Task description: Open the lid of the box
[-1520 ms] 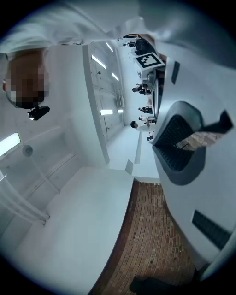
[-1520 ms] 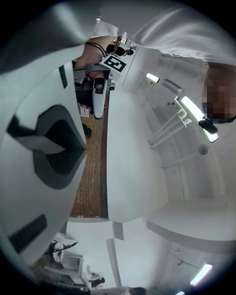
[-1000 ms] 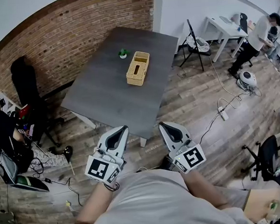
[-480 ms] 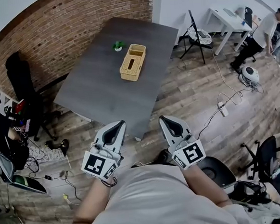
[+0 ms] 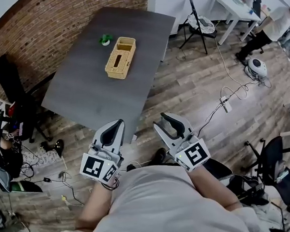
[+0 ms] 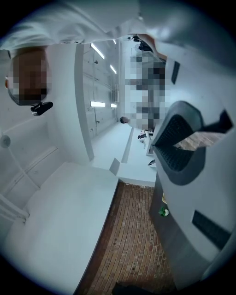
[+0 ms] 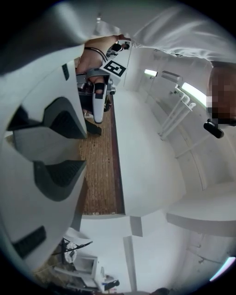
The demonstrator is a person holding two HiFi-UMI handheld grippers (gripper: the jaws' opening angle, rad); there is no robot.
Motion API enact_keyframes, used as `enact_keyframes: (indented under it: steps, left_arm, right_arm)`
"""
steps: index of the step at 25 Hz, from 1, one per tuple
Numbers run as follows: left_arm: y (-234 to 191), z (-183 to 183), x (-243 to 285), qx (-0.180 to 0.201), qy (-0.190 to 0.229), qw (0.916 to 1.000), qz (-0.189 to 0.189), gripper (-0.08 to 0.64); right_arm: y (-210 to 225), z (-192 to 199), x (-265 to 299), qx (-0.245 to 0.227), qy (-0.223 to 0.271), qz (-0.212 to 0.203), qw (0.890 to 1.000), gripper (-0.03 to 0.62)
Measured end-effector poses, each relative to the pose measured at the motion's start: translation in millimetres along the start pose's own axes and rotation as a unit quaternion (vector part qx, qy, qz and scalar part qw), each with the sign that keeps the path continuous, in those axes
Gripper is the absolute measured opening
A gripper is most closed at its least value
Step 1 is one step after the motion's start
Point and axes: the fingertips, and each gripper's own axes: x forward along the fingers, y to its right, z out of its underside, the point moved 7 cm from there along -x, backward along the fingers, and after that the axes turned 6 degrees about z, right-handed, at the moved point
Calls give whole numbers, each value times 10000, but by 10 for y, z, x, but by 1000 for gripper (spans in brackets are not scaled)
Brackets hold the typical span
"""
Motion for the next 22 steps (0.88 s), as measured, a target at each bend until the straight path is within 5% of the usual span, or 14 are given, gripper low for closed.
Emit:
enact_keyframes:
  steps: [12, 22]
  left_arm:
    - [382, -15, 945, 106, -33, 9993, 358, 11]
    - [-109, -48, 1365, 32, 6, 9995, 309, 11]
  right_arm:
    - [642, -224, 136, 177, 383, -26, 9991, 204]
    - [978, -152, 537, 104, 192, 31, 9998, 207]
